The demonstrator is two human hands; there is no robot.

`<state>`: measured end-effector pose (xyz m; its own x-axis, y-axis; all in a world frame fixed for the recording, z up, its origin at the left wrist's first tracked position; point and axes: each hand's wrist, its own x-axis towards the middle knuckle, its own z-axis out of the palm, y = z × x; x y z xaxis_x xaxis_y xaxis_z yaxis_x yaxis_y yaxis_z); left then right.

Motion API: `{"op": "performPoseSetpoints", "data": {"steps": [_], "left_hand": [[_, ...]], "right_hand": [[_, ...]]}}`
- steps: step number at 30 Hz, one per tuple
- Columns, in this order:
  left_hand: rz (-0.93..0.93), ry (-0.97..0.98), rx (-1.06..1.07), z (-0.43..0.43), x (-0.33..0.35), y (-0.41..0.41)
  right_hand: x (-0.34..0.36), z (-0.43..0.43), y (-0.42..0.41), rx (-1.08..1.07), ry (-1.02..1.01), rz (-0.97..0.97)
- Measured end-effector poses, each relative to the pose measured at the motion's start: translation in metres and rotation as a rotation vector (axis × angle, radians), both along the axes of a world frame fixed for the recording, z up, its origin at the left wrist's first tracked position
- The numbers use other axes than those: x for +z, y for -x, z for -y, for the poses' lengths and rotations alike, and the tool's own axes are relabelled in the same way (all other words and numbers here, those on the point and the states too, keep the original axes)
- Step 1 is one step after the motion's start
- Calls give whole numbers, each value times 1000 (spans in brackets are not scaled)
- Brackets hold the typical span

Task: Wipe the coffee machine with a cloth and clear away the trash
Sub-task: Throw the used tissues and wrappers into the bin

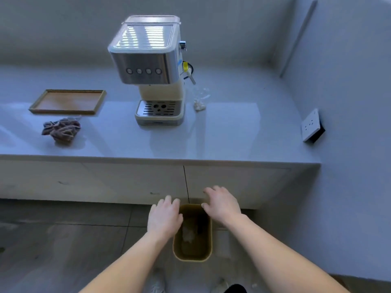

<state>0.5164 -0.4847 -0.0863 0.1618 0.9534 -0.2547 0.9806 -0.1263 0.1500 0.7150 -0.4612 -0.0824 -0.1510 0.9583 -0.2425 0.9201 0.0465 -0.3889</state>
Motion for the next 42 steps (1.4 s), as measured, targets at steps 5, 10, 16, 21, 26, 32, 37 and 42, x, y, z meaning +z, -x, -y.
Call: {"op": "performPoseSetpoints", "data": {"steps": [5,10,16,21,26,32,37,42], "left_hand": [[6,-61,47,1,34,-7],[-2,-120,50,-5,61,-9],[32,-217,14,-38,86,-5],[78,-237,-30,-67,100,1],[144,-263,-80,-102,108,7],[176,-263,-103,-143,118,1],[154,-248,-95,-186,120,-9],[174,-215,-65,-232,108,-37]], "right_hand": [[40,-4,-11,22,-56,-23],[70,-12,-16,52,-94,-5],[98,-35,-6,19,-163,-7],[111,-56,7,-50,-123,55],[119,-79,14,-152,-128,28],[131,-127,10,-190,-127,71],[131,-176,1,-180,-139,69],[121,-238,-30,-152,-142,44]]}}
